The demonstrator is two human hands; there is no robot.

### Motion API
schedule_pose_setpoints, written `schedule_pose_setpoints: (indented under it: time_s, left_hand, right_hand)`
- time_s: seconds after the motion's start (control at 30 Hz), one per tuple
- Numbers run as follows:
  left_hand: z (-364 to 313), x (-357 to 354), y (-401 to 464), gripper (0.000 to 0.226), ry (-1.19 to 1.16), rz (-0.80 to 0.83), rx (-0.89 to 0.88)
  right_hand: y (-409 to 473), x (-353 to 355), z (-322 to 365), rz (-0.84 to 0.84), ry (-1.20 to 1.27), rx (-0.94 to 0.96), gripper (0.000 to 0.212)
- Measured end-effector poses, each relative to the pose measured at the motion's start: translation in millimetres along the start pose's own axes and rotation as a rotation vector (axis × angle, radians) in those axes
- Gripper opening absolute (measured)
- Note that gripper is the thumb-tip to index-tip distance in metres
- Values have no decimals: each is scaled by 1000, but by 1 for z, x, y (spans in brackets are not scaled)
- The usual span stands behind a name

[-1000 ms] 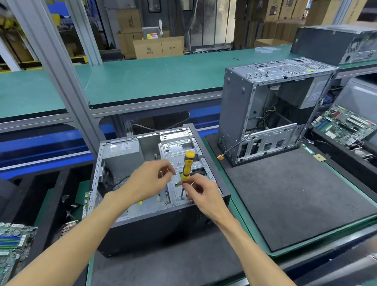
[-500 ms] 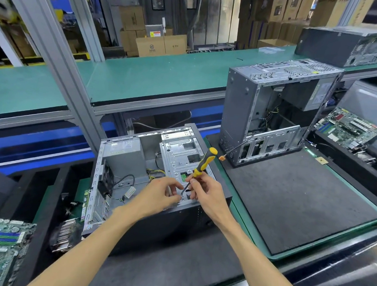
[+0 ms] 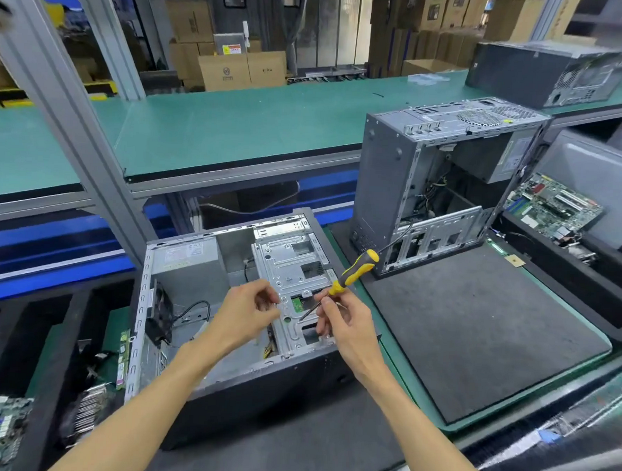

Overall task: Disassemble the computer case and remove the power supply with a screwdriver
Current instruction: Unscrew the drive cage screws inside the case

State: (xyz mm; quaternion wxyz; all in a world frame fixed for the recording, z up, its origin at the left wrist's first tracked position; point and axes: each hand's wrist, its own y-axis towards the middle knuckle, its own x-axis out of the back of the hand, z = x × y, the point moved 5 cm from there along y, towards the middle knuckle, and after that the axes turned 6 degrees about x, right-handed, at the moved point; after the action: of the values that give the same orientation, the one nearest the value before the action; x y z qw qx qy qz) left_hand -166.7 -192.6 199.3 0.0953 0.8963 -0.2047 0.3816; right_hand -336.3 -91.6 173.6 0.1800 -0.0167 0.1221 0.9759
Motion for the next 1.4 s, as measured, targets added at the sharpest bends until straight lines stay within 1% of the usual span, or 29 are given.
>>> schedule_pose_setpoints:
  time_s: [0.07, 0.2, 0.4, 0.53, 0.7, 0.83, 1.03, 1.23, 1.4]
  left_hand:
    - [3, 6, 13, 17, -77, -23, 24]
    - [6, 5, 36, 18, -127, 1, 13]
    - [17, 0, 60, 16, -155, -3, 14]
    - [24, -3, 66, 13, -157, -39, 0]
    - [20, -11, 68, 16, -85, -15, -37]
    - [17, -15, 65, 10, -49, -32, -37]
    - [14, -18, 66, 8, -37, -55, -51]
    - [20, -16, 63, 13, -71, -74, -52]
    - [19, -18, 62, 17, -69, -101, -35]
  right_hand:
    - [4, 3, 1, -10, -55, -2, 14]
    - [11, 4, 0, -62, -174, -5, 13]
    - [9, 12, -4, -190, -197, -37, 20]
    - [7, 11, -2, -186, -219, -45, 22]
    - [8, 11, -2, -202, -224, -49, 19]
    - [8, 12, -1, -206, -213, -35, 18]
    - [9, 13, -1, -214, -194, -21, 18]
    - [7, 16, 2, -239, -138, -15, 24]
    - [-1, 31, 10, -277, -205, 5, 22]
